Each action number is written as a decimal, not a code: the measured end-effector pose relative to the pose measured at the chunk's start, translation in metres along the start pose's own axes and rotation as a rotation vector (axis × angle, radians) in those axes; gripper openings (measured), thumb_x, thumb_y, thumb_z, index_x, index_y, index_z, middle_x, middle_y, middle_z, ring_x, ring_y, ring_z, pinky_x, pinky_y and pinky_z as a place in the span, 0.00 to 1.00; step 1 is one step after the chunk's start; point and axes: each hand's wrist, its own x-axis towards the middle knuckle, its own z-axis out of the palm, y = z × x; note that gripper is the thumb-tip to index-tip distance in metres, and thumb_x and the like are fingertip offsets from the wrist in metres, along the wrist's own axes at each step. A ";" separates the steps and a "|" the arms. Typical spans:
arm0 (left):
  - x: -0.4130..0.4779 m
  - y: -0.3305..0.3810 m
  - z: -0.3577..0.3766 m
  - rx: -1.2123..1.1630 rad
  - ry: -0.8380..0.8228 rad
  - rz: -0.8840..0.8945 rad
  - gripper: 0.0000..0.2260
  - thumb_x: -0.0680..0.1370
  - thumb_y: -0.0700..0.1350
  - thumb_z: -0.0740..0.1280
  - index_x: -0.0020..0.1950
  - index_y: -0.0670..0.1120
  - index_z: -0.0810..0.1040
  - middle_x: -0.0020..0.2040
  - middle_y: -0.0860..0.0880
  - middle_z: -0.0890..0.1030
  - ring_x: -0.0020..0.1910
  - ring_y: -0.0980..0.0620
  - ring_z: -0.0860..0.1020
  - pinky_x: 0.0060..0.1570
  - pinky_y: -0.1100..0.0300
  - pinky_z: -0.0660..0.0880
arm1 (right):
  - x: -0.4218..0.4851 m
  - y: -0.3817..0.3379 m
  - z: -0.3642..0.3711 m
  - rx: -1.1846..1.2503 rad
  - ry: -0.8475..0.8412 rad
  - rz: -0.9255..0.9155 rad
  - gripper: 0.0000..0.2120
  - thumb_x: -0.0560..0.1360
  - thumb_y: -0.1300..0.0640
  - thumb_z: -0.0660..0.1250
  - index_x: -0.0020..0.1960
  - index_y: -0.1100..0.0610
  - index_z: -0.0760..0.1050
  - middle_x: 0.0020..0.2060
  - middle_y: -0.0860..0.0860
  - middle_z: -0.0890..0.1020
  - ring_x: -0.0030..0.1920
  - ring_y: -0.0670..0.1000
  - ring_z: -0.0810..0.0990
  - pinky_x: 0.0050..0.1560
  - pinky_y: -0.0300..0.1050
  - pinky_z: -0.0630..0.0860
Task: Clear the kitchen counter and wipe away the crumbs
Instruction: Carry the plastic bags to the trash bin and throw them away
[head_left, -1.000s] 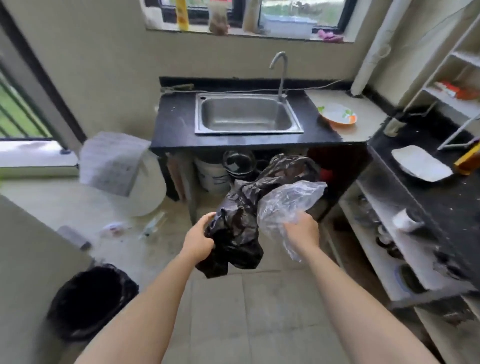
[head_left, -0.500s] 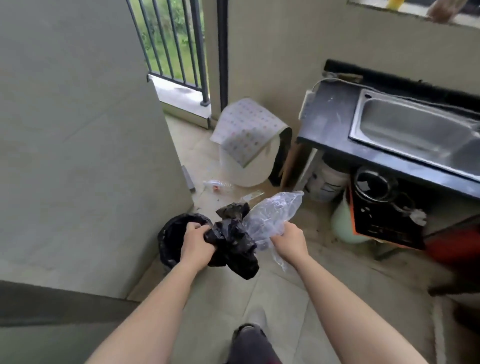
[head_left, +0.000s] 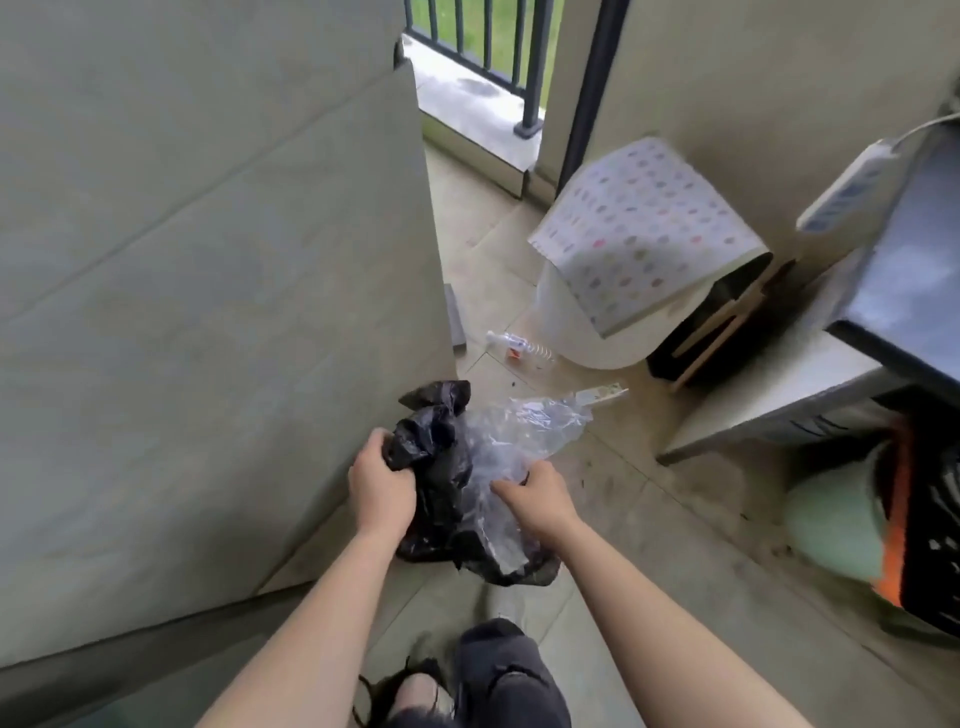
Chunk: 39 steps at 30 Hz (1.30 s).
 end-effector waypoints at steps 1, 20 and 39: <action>0.011 -0.005 0.003 0.027 0.043 0.055 0.13 0.68 0.28 0.60 0.39 0.47 0.70 0.38 0.47 0.77 0.39 0.43 0.73 0.38 0.54 0.69 | 0.013 -0.001 0.008 0.005 -0.021 0.000 0.17 0.70 0.55 0.66 0.29 0.54 0.59 0.20 0.48 0.64 0.23 0.51 0.66 0.26 0.40 0.61; 0.186 -0.319 0.218 0.648 -0.666 0.069 0.22 0.77 0.43 0.60 0.72 0.46 0.65 0.70 0.44 0.65 0.69 0.44 0.64 0.67 0.54 0.64 | 0.310 0.153 0.225 -0.670 -0.493 -0.078 0.08 0.75 0.63 0.59 0.51 0.58 0.75 0.56 0.60 0.78 0.56 0.59 0.77 0.49 0.45 0.72; 0.144 -0.215 0.150 0.566 -0.597 -0.025 0.18 0.76 0.42 0.63 0.66 0.45 0.70 0.63 0.43 0.70 0.61 0.43 0.72 0.58 0.54 0.68 | 0.224 0.109 0.168 -0.595 -0.287 -0.082 0.04 0.74 0.58 0.61 0.47 0.56 0.68 0.51 0.56 0.79 0.48 0.56 0.75 0.44 0.44 0.68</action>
